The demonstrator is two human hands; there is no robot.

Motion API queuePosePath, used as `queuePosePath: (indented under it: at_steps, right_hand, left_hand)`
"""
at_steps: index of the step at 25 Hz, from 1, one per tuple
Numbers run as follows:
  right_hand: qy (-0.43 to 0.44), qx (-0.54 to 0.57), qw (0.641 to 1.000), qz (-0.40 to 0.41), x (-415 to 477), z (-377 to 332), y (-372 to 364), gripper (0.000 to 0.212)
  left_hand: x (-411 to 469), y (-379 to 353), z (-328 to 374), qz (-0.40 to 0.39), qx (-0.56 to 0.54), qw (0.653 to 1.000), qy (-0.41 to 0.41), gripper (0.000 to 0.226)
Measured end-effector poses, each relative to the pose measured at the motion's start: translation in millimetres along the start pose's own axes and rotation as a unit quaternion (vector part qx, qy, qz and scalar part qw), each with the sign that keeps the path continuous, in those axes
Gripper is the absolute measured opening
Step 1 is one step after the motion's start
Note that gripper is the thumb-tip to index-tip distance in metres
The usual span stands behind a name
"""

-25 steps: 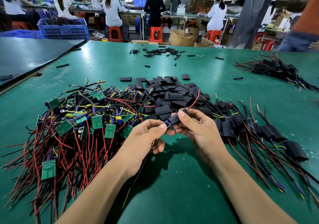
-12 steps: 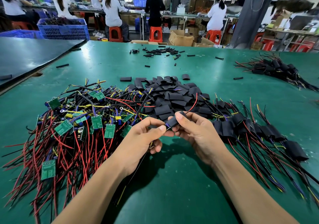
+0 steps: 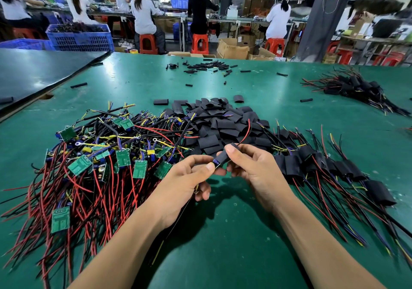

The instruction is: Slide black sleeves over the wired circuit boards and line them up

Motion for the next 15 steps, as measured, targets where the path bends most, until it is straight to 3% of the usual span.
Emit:
queuePosePath:
  at_steps: [6, 9, 12, 15]
  right_hand:
    - [0.048, -0.036, 0.998, -0.029, -1.3, -2.7, -11.5, 0.031]
    - [0.038, -0.029, 0.999, -0.024, -1.2, -0.7, -10.5, 0.029]
    - [0.011, 0.038, 0.999, -0.013, -2.9, 2.2, -11.6, 0.043]
    - [0.01, 0.117, 0.993, -0.014, -2.9, 1.9, -17.7, 0.042]
  left_hand:
    - [1.1, 14.0, 1.9, 0.078, 0.027, 0.996, -0.022, 0.014]
    - [-0.9, 12.7, 3.0, 0.071, 0.024, 0.997, -0.026, 0.012]
    - [-0.7, 11.4, 2.6, 0.061, -0.007, 0.998, -0.015, 0.016]
    - [2.1, 14.7, -0.6, 0.073, -0.025, 0.997, 0.008, 0.02]
Point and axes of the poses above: each hand's wrist, its own x-axis towards the middle knuckle, its own y-axis out of the back of the hand, z = x × y, the point moved 9 cm from there along x, towards the middle knuckle, and after that the axes turned 13 degrees about y, right-handed, at the moved point
